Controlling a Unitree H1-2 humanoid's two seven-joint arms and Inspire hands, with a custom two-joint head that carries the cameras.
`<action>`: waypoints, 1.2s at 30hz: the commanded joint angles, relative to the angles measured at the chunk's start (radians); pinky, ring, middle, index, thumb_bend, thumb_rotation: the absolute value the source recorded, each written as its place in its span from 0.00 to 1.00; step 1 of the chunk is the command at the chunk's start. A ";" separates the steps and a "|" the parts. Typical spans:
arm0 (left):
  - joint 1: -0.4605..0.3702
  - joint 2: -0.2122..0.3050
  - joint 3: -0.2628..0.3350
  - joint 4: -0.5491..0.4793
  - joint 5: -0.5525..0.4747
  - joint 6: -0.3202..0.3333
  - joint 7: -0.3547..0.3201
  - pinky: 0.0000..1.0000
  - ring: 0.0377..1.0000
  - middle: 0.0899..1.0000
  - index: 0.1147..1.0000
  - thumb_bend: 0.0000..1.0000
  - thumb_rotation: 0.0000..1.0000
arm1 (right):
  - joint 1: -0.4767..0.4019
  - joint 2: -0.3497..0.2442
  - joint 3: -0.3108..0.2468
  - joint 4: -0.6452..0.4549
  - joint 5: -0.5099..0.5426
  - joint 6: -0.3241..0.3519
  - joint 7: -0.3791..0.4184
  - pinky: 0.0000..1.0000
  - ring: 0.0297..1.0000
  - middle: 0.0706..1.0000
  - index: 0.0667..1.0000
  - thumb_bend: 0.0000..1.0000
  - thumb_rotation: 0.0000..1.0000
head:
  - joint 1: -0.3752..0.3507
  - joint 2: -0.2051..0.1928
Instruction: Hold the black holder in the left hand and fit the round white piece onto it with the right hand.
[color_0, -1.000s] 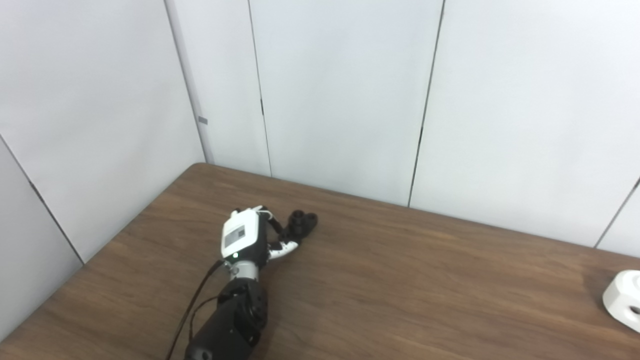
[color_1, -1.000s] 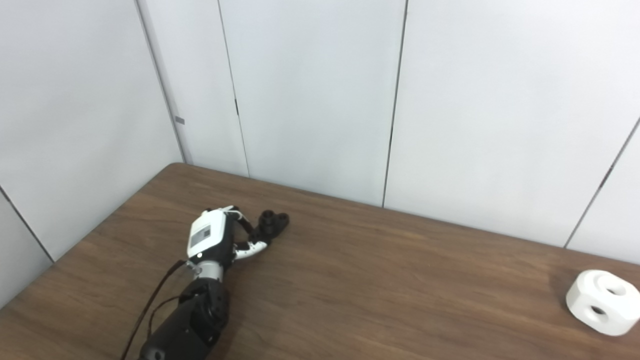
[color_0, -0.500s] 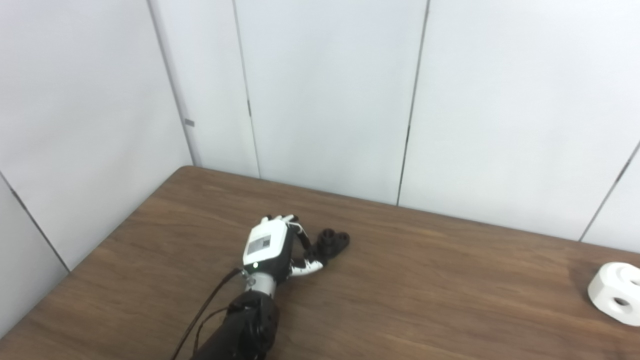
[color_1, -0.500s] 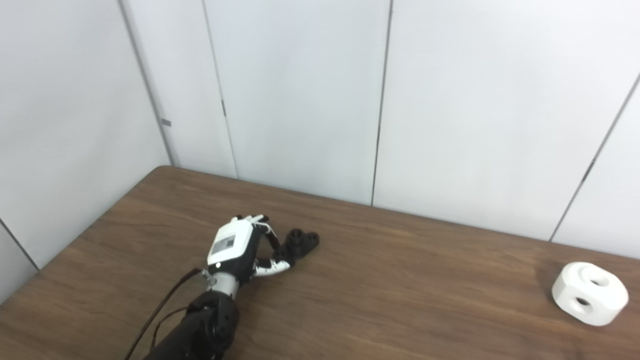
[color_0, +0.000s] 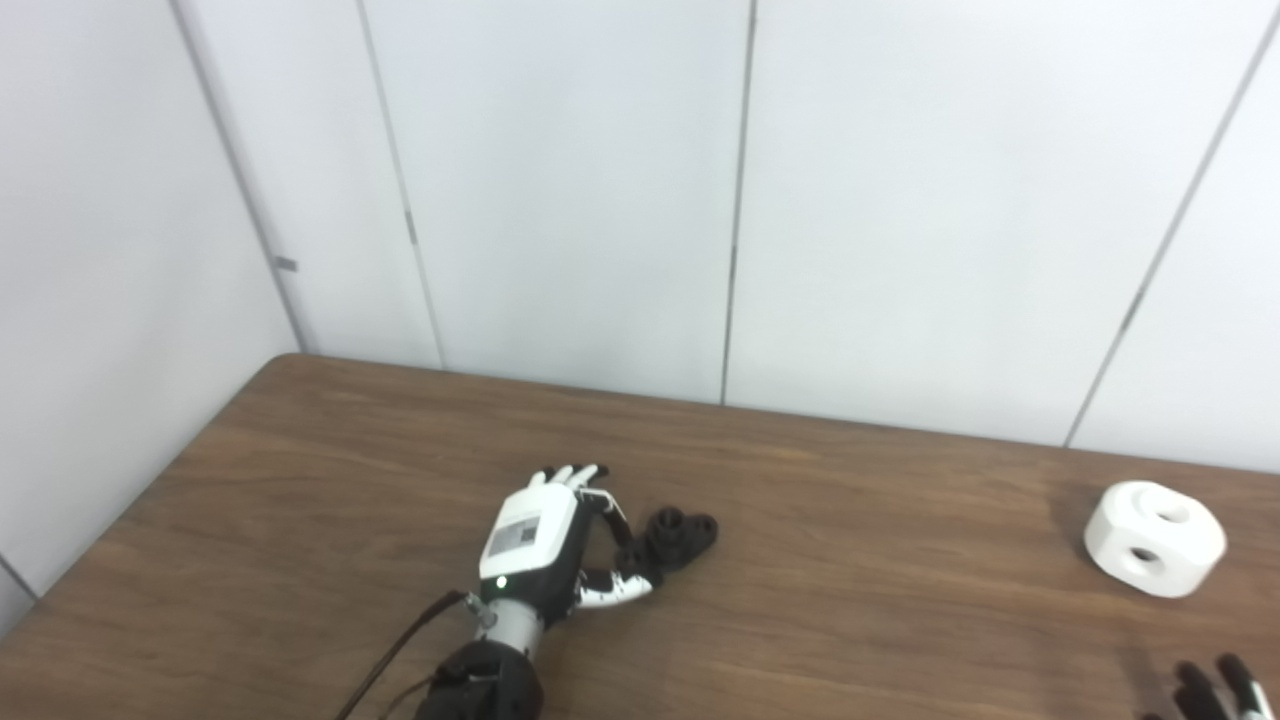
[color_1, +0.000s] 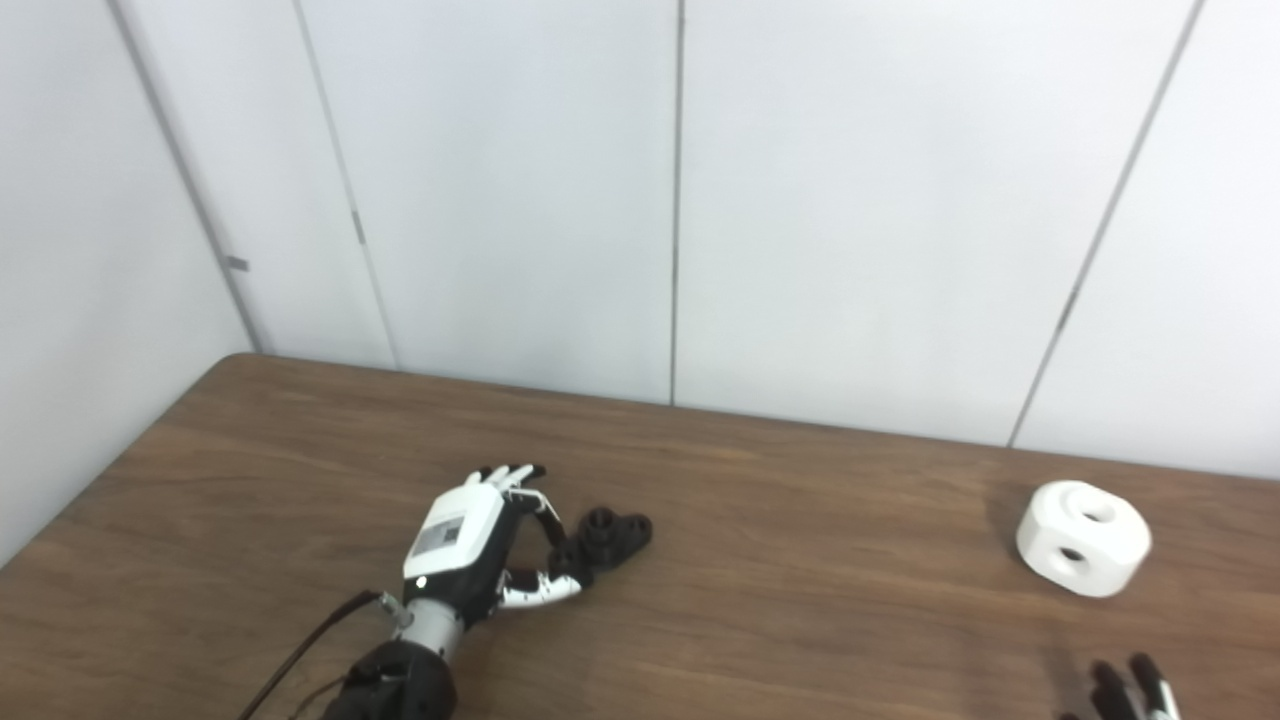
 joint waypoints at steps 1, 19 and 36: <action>0.000 -0.008 -0.011 -0.027 0.014 -0.035 -0.011 1.00 0.96 0.91 0.41 0.52 0.05 | 0.013 0.026 0.018 -0.033 -0.005 0.028 0.002 0.92 0.99 0.94 1.00 0.72 0.80 | -0.014 0.004; 0.100 -0.021 -0.009 -0.093 0.012 -0.192 -0.034 1.00 0.96 0.89 0.41 0.52 0.05 | 0.017 0.064 0.096 -0.087 -0.074 0.045 -0.070 0.87 0.95 0.93 1.00 0.68 0.76 | -0.191 0.027; 0.111 0.002 0.044 -0.084 -0.004 -0.241 -0.078 1.00 0.96 0.89 0.41 0.52 0.05 | -0.007 0.079 0.084 -0.131 -0.096 0.024 -0.139 0.88 0.96 0.92 1.00 0.70 0.75 | -0.362 -0.012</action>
